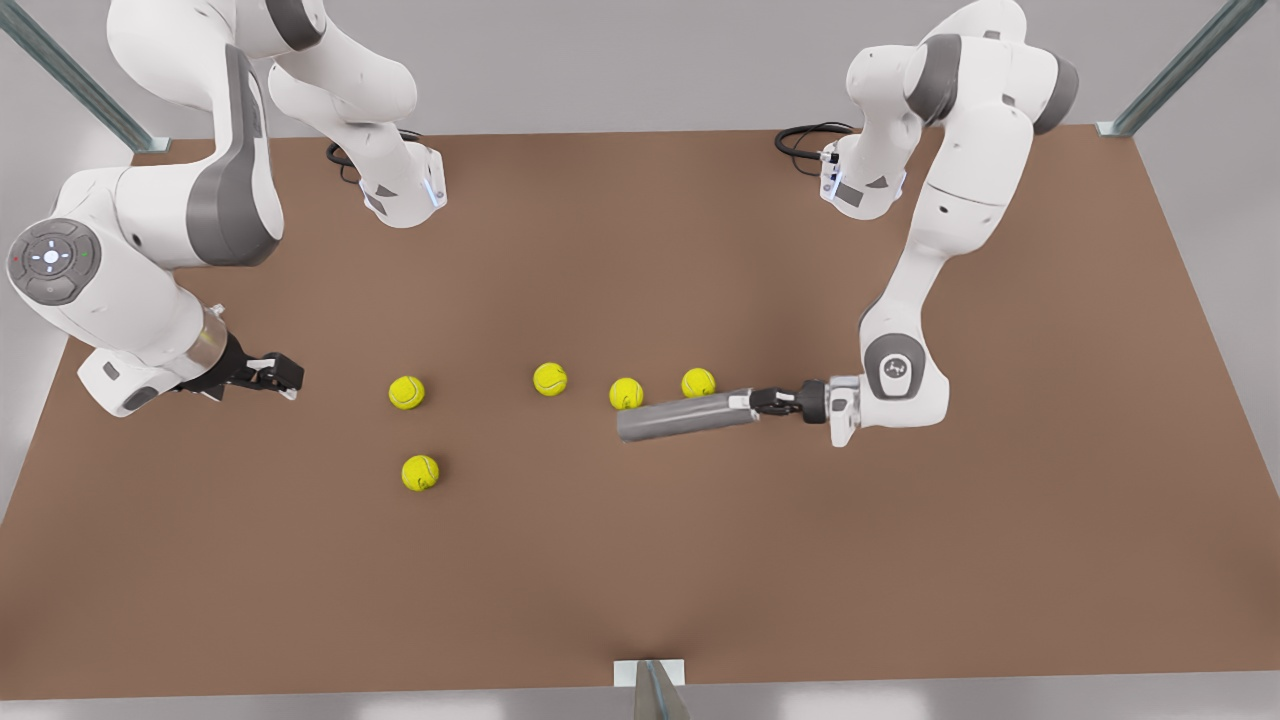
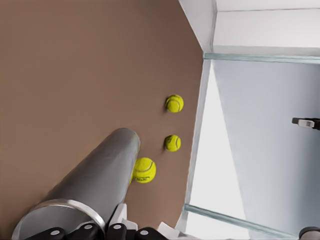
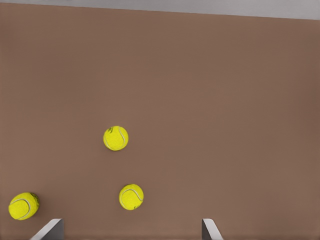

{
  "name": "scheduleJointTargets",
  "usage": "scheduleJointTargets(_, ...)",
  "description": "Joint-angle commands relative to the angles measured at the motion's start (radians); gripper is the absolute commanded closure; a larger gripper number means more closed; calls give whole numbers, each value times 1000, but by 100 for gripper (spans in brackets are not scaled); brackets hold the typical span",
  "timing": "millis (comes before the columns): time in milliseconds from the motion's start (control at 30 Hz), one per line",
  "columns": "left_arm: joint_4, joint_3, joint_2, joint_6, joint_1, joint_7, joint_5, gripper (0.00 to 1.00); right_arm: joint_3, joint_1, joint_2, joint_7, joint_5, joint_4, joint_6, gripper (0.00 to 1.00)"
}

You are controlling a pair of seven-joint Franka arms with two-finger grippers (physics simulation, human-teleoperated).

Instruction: Put the tennis tube upright

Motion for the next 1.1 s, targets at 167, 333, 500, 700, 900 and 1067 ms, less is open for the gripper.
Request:
scheduleJointTargets(167,1,0,-3,0,0,-1,31,79,0,3,1,-1,-5,0,0,0)
scheduleJointTargets(333,1,9,-22,0,0,-3,54,79,0,0,1,-1,-5,0,0,0)
scheduleJointTargets(500,1,29,-57,4,0,-37,117,79,0,-2,1,-1,-5,0,0,0)
scheduleJointTargets(700,3,71,-103,12,0,-52,253,79,0,-2,1,-1,-5,0,0,0)
scheduleJointTargets(900,3,104,-177,4,2,-124,329,79,0,-2,1,-1,-5,0,0,0)
scheduleJointTargets(1067,26,164,-236,1,3,-169,554,79,0,-2,1,-2,-5,0,0,0)
